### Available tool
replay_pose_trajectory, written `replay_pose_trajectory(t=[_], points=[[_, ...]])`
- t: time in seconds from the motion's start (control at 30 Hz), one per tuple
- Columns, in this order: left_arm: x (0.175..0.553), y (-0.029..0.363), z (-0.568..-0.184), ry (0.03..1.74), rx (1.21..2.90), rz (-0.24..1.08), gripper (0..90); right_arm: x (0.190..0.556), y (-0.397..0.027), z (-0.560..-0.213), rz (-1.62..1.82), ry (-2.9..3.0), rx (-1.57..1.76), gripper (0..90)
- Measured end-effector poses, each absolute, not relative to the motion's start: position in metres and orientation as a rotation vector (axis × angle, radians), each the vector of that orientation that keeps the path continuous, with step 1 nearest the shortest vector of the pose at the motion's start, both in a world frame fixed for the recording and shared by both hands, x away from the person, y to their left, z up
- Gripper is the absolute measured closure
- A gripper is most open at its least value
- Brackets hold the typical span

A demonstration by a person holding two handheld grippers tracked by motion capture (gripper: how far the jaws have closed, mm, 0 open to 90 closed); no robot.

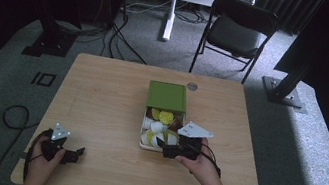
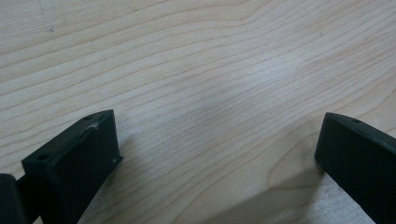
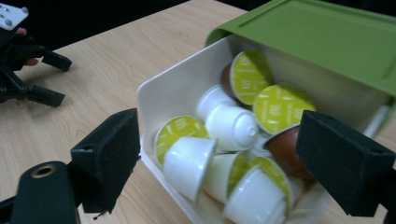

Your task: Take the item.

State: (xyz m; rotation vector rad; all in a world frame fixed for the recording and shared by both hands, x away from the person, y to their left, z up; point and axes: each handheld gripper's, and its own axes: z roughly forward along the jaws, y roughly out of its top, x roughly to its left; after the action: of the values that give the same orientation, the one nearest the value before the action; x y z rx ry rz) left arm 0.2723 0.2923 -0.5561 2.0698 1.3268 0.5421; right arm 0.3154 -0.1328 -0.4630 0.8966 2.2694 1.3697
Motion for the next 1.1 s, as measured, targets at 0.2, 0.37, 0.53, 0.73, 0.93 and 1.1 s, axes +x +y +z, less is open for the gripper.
replay_pose_trajectory(t=[0.2, 0.37, 0.53, 0.73, 0.93, 1.1], points=[[0.272, 0.292, -0.556, 1.326, 2.071, 0.542, 0.7, 0.313, -0.118, -0.473, 1.349, 2.285, 0.887, 14.0], [0.272, 0.292, -0.556, 1.326, 2.07, 0.542, 0.7, 0.313, -0.109, -0.48, 1.331, 2.277, 0.896, 19.3], [0.272, 0.292, -0.556, 1.326, 2.07, 0.542, 0.8, 0.314, -0.104, -0.489, 1.294, 2.269, 0.973, 33.1], [0.272, 0.292, -0.556, 1.326, 2.07, 0.542, 0.7, 0.315, -0.1, -0.496, 1.275, 2.281, 1.003, 39.0], [0.272, 0.292, -0.556, 1.326, 2.071, 0.542, 0.7, 0.315, -0.097, -0.504, 1.212, 2.295, 1.015, 44.3], [0.272, 0.292, -0.556, 1.326, 2.071, 0.542, 0.7, 0.316, -0.095, -0.51, 1.201, 2.311, 1.028, 48.8]])
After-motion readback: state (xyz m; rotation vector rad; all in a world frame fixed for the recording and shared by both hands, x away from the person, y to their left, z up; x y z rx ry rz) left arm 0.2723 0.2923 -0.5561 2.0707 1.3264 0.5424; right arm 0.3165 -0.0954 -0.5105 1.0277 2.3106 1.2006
